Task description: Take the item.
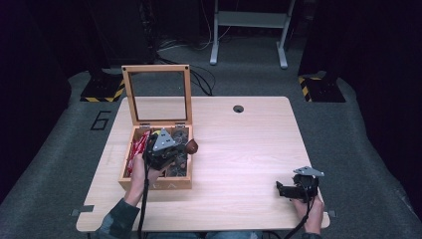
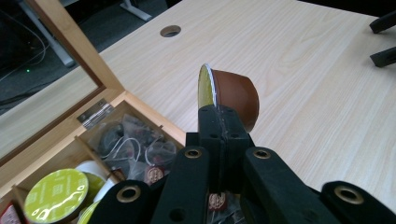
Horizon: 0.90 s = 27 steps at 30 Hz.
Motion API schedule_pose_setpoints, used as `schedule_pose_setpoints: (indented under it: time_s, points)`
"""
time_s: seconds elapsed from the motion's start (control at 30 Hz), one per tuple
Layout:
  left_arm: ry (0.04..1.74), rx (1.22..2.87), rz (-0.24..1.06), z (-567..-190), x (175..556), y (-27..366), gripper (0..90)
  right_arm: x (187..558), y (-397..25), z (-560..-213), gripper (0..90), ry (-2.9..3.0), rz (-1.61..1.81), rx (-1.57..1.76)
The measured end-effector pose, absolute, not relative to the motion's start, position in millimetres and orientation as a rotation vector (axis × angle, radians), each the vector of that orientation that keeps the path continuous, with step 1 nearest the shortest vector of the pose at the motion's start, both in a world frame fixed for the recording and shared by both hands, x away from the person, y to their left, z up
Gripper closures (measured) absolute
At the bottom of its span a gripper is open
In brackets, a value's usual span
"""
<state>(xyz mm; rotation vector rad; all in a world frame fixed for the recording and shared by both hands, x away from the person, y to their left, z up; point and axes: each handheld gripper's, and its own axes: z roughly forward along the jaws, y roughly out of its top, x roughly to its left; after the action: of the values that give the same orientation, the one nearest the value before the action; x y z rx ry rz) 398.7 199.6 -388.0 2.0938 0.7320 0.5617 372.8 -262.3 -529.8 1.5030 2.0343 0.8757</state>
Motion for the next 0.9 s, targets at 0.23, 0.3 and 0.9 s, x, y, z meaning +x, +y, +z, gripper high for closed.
schedule_pose_setpoints:
  time_s: [0.23,0.3,0.9]
  points:
    - [0.72,2.108,0.54,-391,405,185,90.0,373,-262,-530,0.6,2.034,0.876,1.503]
    - [0.712,2.111,0.542,-392,407,181,90.0,373,-262,-530,0.6,2.035,0.876,1.503]
    - [0.708,2.142,0.472,-404,422,153,90.0,373,-262,-530,0.6,2.035,0.876,1.503]
